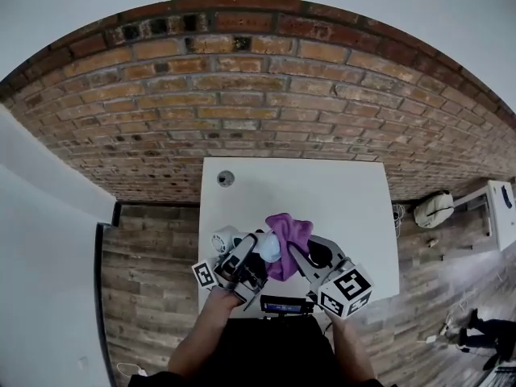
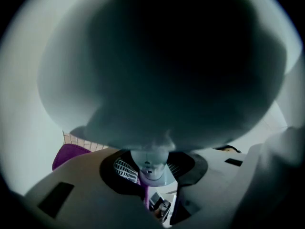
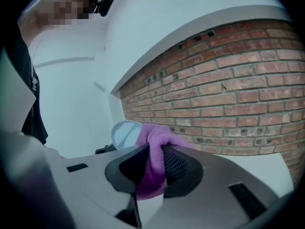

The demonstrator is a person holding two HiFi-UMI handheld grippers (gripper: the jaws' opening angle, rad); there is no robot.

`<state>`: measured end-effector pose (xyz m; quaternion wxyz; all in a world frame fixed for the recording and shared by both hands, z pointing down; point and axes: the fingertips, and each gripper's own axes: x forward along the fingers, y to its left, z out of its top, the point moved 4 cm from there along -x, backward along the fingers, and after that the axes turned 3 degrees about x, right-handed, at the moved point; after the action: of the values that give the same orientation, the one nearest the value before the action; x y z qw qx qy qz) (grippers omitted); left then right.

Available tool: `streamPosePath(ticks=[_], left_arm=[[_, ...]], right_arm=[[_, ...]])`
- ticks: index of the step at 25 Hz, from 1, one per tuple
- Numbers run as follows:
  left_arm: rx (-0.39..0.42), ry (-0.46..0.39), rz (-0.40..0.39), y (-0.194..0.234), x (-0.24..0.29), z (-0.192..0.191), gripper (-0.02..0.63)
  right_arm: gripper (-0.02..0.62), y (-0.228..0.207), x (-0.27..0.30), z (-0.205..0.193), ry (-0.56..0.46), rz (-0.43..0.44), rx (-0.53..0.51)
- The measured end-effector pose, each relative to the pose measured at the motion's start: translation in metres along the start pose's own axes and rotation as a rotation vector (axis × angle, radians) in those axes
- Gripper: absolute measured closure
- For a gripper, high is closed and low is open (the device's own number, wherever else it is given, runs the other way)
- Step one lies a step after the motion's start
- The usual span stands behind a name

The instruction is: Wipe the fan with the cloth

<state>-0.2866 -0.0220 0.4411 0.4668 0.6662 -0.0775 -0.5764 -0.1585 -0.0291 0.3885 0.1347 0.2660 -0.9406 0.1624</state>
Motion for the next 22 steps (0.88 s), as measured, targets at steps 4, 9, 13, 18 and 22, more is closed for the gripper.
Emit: streamPosePath(ticks=[4, 9, 13, 18, 22], left_arm=[[0.014, 0.008, 0.067, 0.018, 0.007, 0.003, 0.449], [0.014, -0.016, 0.144, 0.044, 0.018, 0.014, 0.448], [0.038, 0.001, 0.174, 0.058, 0.029, 0.02, 0.449], [0.106, 0.114, 0.227, 0.07, 0.036, 0.022, 0.449], [0.401, 0.384, 0.361, 0.089, 0.052, 0.034, 0.448]], right_arm=[[0.532, -0.017, -0.009, 0.014, -0.081, 0.04, 0.071], [0.532, 0.0, 0.007, 0.02, -0.102, 0.195, -0.011], [0.532, -0.033, 0.022, 0.003, -0.112, 0.167, 0.052], [0.532, -0.102, 0.032, -0.043, 0.008, 0.061, 0.13], [0.532, -0.153, 0.021, -0.083, 0.098, -0.076, 0.171]])
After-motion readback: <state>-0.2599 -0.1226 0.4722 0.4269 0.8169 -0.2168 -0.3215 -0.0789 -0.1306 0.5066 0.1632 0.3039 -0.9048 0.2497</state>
